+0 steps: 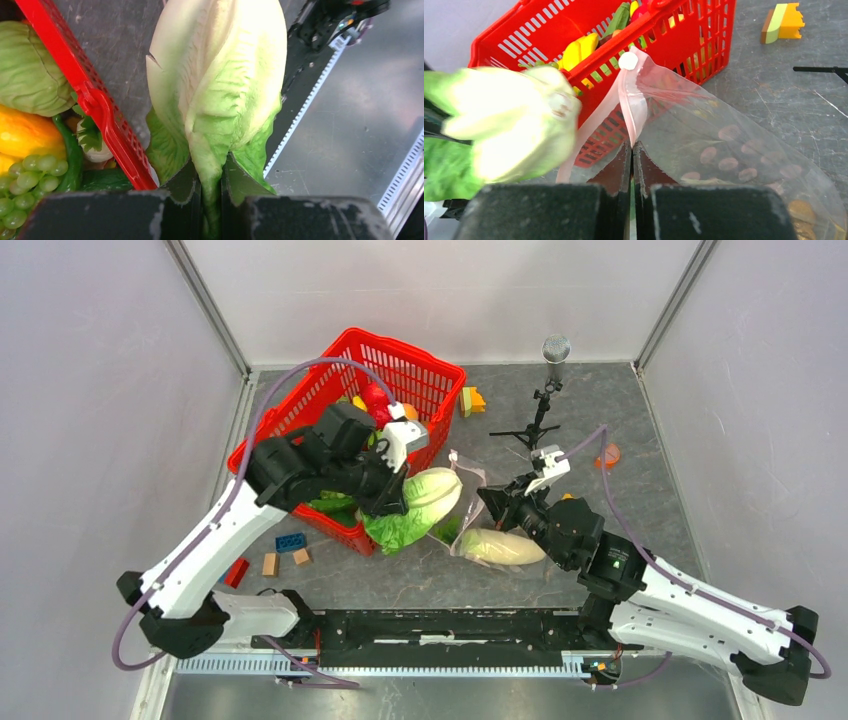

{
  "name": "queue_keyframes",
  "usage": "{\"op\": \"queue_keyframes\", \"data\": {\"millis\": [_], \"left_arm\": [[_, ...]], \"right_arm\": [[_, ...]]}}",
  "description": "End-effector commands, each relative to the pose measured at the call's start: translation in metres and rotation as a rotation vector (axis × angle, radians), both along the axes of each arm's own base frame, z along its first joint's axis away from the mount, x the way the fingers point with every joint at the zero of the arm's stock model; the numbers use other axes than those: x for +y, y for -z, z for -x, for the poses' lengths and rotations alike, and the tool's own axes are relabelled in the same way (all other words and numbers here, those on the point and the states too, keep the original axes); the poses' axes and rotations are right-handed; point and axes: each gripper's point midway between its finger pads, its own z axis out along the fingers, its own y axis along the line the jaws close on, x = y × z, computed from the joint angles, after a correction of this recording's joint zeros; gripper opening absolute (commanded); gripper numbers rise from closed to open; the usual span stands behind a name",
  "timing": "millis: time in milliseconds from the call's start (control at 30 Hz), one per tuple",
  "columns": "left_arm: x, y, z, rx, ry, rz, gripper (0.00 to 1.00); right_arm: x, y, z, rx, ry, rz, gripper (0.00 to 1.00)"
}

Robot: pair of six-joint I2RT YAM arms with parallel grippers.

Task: Place the food in the zip-top bag and seal the zipper
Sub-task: Place the fake vegetable in the zipper food storage bag.

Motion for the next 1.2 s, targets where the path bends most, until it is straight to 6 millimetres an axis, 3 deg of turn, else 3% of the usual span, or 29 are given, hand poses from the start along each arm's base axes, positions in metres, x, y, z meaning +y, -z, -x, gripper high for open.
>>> {"op": "queue_keyframes", "data": {"millis": [0, 600, 800, 967, 1100, 1167], "left_arm": [[-0.002, 0.004, -0.008, 0.004, -0.076, -0.079, 0.02], [-0.036, 0.040, -0.019, -0.008, -0.072, -0.297, 0.02], [-0.032, 0.059, -0.032, -0.023, -0.108, -0.436, 0.02], [-0.055, 0.039, -0.030, -0.039, -0.067, -0.321, 0.02], [-0.075, 0.018, -0.008, -0.025, 0.073, -0.191, 0.02], [-0.078, 0.017, 0.001, -0.014, 0.129, -0.172, 0.03]], "right_arm": [[0.006, -0.027, 0.001, -0.064, -0.034, -0.058, 0.02], [0.025, -0.031, 0.021, -0.114, -0.223, 0.029, 0.04], [0.027, -0.045, 0.033, -0.176, -0.293, -0.003, 0.04], [0.028, -0.031, 0.034, -0.143, -0.304, 0.038, 0.04], [0.020, -0.026, 0.031, -0.133, -0.260, 0.036, 0.04], [0.013, -0.025, 0.027, -0.122, -0.219, 0.036, 0.05]]}}
